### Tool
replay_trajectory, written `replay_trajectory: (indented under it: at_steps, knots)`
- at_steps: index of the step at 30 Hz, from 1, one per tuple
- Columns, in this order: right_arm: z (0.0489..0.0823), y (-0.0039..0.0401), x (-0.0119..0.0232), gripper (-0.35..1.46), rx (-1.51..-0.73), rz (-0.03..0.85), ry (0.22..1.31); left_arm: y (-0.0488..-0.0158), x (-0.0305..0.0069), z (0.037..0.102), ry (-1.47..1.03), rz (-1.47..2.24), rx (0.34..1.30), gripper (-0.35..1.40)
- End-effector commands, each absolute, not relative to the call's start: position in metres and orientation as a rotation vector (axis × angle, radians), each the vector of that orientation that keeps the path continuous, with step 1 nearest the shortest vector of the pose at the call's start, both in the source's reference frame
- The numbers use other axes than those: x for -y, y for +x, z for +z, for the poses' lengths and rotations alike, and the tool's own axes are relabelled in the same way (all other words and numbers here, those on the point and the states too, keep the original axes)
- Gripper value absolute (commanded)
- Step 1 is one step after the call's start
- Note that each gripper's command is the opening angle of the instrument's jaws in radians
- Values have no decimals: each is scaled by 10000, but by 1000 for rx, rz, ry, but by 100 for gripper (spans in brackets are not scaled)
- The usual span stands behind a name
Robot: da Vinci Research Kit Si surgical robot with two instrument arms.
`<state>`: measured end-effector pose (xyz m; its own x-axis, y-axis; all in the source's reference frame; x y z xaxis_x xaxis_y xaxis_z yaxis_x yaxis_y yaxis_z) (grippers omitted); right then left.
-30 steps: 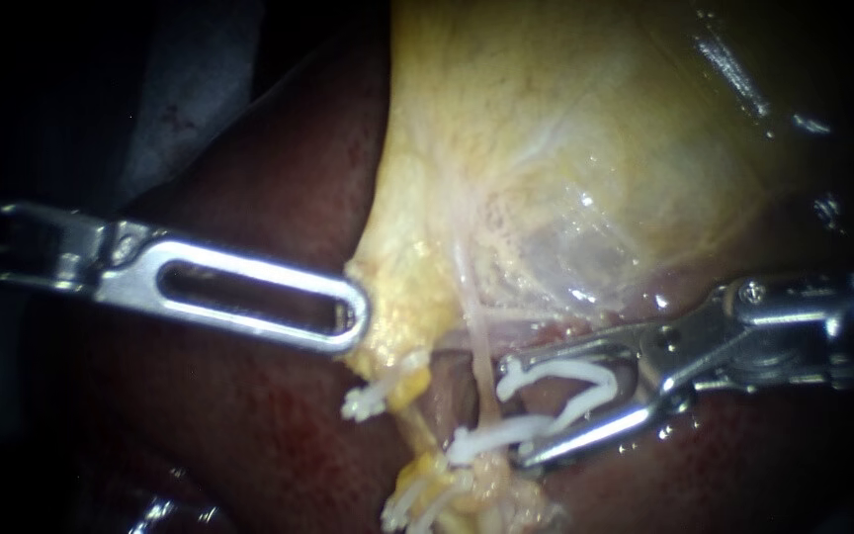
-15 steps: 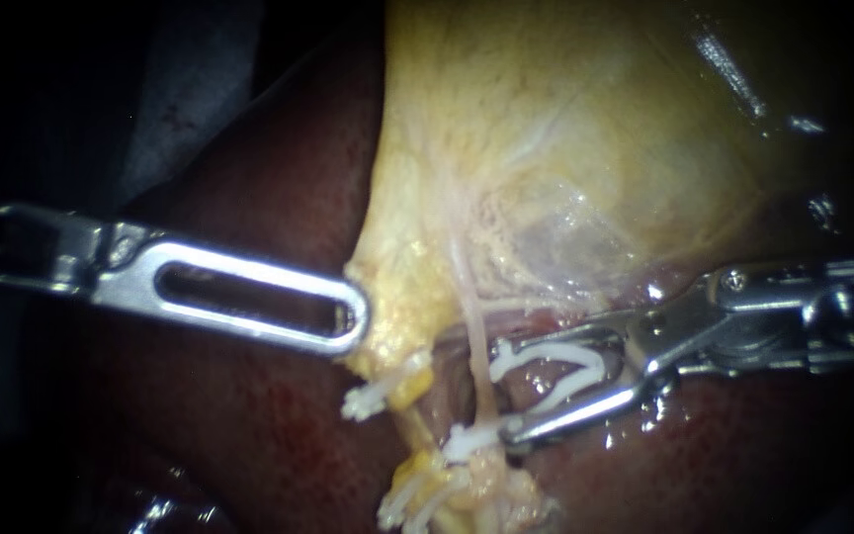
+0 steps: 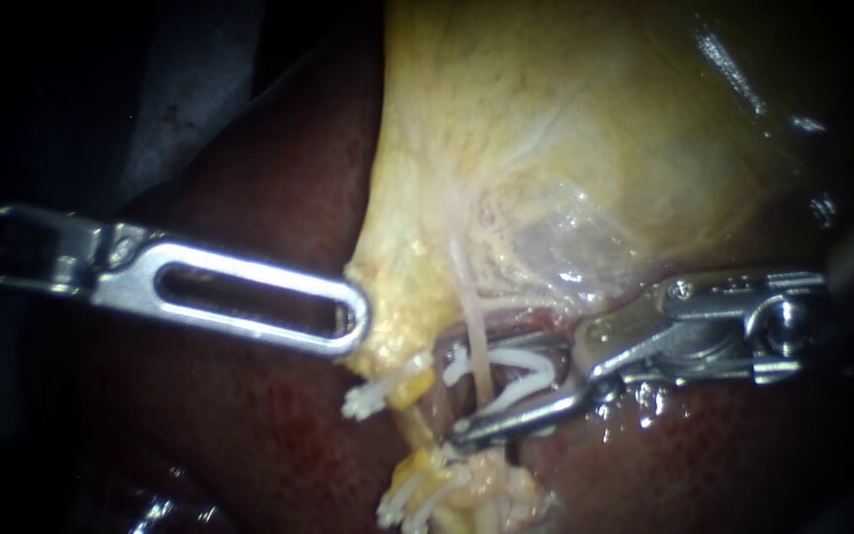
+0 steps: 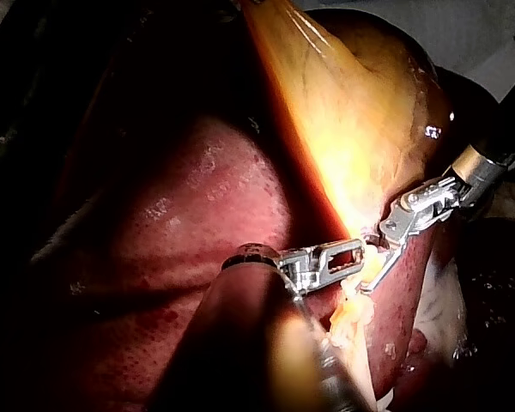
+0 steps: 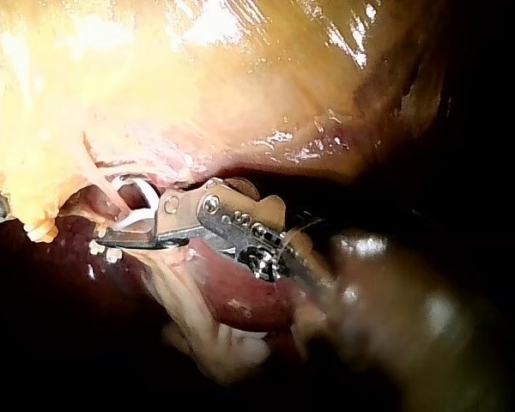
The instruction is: Clipping second clip right tube
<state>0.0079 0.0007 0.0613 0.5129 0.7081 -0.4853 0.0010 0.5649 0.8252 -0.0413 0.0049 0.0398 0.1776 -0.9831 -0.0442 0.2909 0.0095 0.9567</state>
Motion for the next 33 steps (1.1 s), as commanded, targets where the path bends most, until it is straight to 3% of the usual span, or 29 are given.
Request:
replay_trajectory:
  at_steps: [1,4,8,11,33]
  knots:
    - [612,79,-7,44,-941,514,889,-413,-49,399,1084,-1212,853,-35]
    - [613,79,-7,32,-931,516,904,-413,-49,398,1084,-1212,853,-35]
    - [613,76,-7,-7,-899,530,911,-413,-49,398,1084,-1213,853,-35]
    - [613,73,-8,-23,-887,547,924,-413,-49,398,1084,-1213,853,-35]
    - [613,72,-8,-29,-885,542,931,-414,-50,399,1084,-1213,853,-35]
